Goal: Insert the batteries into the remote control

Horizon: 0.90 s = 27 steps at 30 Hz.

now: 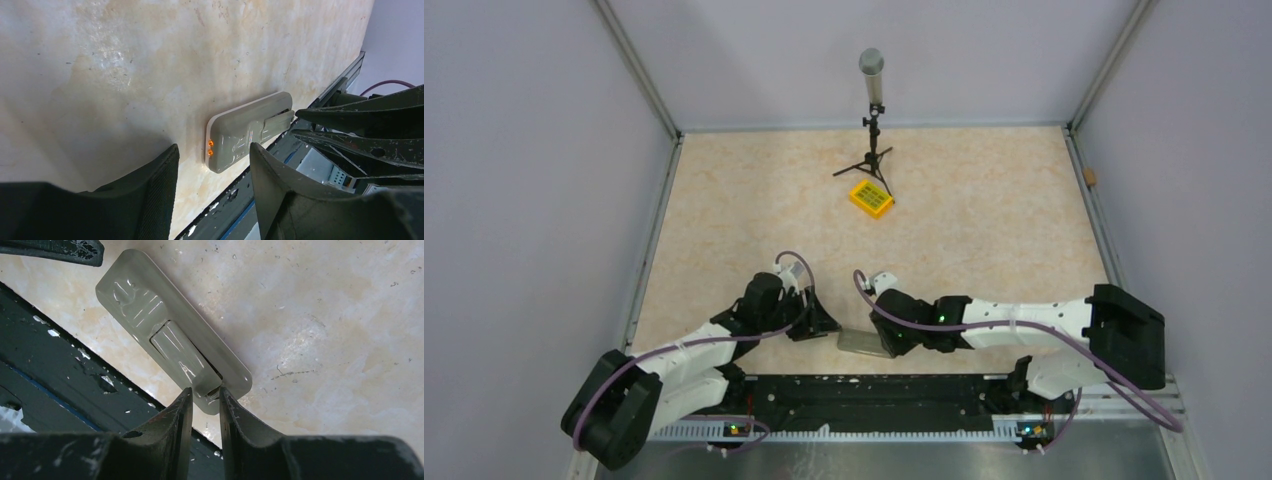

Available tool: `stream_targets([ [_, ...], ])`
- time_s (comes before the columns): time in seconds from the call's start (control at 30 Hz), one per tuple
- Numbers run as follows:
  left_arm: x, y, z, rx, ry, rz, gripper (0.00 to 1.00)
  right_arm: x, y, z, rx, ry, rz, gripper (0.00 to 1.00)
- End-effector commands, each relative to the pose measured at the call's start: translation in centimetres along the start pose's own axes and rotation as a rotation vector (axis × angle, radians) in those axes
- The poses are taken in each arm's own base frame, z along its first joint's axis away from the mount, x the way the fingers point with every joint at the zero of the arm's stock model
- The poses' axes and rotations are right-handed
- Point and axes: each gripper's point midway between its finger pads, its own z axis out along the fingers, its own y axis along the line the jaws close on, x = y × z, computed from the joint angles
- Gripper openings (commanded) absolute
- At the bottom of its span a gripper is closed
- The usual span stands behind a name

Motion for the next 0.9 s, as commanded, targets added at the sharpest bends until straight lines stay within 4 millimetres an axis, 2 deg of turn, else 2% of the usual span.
stream_targets([
  [0.0,0.3,-0.3,0.1,0.025,0.007,0.01,0.55,-0.3,0.0,0.2,-0.002,-0.007,0.035,0.26],
  [0.87,0.5,-1.0,0.4,0.043,0.018,0.017,0.53,0.9,-0.2,0.2,0.003,0.031,0.072,0.31],
])
